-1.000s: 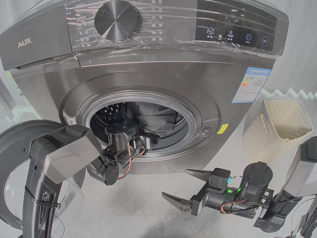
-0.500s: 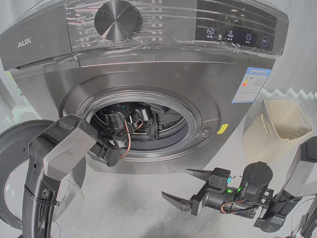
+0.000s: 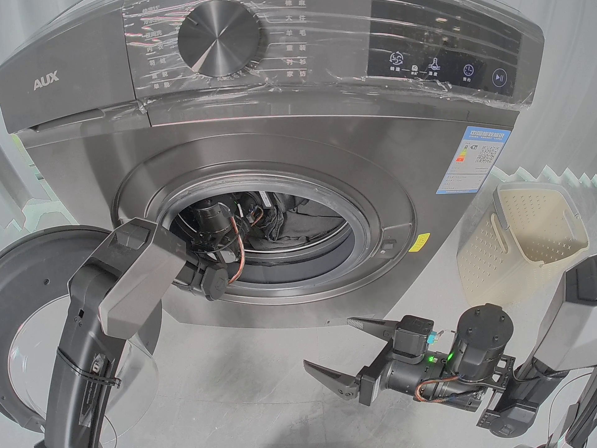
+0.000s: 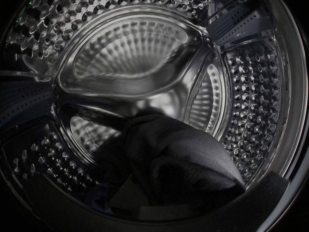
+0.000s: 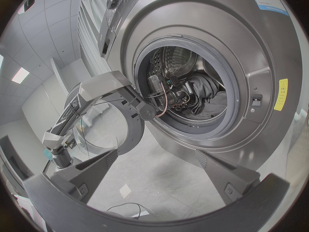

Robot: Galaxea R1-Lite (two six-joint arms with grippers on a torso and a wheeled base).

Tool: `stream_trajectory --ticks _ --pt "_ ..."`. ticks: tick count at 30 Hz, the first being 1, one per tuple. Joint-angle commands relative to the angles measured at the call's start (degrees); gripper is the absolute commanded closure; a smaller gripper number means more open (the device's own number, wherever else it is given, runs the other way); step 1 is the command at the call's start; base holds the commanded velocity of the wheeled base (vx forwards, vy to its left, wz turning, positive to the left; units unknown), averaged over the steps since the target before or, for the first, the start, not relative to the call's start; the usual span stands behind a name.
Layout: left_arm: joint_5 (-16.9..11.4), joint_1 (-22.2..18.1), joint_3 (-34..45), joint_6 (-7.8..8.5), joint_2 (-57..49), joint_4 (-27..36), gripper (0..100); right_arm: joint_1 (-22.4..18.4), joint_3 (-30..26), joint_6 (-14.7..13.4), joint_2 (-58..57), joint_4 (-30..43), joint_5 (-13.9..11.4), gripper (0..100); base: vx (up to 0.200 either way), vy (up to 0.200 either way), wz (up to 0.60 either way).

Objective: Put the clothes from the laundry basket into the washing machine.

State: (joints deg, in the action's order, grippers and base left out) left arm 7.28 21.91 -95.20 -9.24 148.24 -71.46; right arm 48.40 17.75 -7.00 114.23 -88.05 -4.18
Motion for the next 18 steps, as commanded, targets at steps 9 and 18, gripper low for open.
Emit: stream_trajectory --ticks 9,18 --pt "0.02 0.15 0.54 0.01 1.88 0.45 0 0.29 -0.08 -0.03 0.12 -0.01 -0.04 0 0.0 0.0 0.0" --pt "-1.83 1.56 16.71 0.1 -6.21 1.24 0 0.29 -0.08 -0.03 0.12 -0.01 -0.04 0 0.0 0.0 0.0"
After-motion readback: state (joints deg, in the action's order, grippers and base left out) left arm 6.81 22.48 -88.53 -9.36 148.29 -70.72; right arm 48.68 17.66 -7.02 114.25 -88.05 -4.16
